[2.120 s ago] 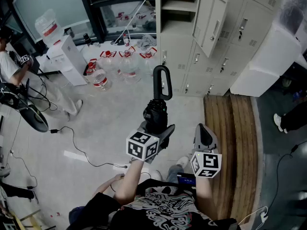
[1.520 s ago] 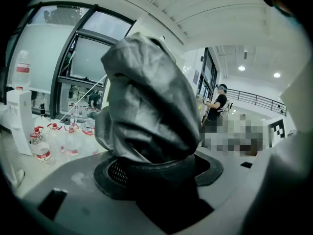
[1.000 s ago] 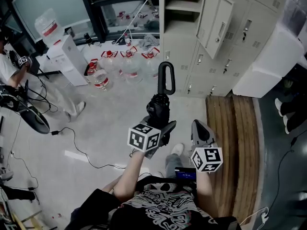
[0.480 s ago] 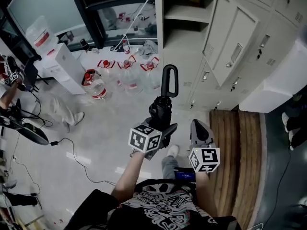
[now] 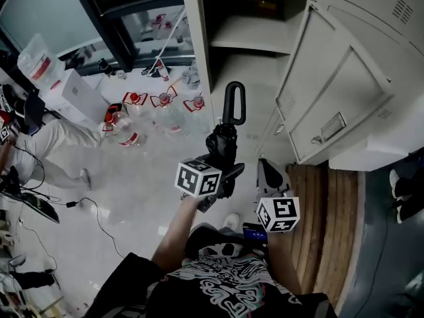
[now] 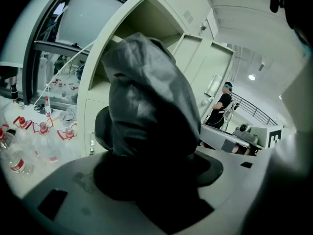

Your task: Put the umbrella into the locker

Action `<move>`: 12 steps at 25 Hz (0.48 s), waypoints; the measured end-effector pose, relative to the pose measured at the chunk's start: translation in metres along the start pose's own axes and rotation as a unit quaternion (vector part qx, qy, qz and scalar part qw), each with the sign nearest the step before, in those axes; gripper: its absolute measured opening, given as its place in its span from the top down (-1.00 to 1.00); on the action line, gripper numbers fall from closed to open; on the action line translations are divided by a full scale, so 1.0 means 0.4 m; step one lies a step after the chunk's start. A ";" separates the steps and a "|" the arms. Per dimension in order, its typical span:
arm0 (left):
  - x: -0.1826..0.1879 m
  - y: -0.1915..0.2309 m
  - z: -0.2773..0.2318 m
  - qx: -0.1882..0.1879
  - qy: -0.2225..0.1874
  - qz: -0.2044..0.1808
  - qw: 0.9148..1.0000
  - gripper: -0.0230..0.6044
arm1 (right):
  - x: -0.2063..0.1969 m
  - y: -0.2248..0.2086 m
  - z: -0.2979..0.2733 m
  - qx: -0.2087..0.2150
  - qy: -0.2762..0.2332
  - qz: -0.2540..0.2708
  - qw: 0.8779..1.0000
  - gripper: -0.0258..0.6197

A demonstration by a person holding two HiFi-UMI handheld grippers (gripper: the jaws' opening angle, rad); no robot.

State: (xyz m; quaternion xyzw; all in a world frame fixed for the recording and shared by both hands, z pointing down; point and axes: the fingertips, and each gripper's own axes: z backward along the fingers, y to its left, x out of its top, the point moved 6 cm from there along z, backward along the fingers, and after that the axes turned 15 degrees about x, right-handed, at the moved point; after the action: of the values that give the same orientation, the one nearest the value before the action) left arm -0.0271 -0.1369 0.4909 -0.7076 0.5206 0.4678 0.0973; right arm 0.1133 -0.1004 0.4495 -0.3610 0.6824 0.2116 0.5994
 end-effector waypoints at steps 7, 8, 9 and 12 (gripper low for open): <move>0.080 0.050 -0.091 -0.028 0.035 0.019 0.999 0.02 | 0.023 -0.065 -0.093 0.004 0.007 -0.010 1.000 0.92; 0.092 0.057 -0.106 -0.033 0.037 0.023 0.998 0.02 | 0.026 -0.075 -0.106 0.003 0.009 -0.009 1.000 0.92; 0.106 0.064 -0.123 -0.039 0.039 0.026 0.998 0.02 | 0.031 -0.087 -0.120 0.003 0.010 -0.009 1.000 0.92; 0.142 0.085 -0.173 -0.055 0.050 0.033 0.997 0.02 | 0.043 -0.122 -0.167 0.001 0.013 -0.010 1.000 0.92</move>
State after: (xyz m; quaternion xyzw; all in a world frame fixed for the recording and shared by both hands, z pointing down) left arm -0.0153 -0.2317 0.4972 -0.7168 0.5213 0.4628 0.0163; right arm 0.1049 -0.1842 0.4526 -0.3695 0.6866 0.2001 0.5933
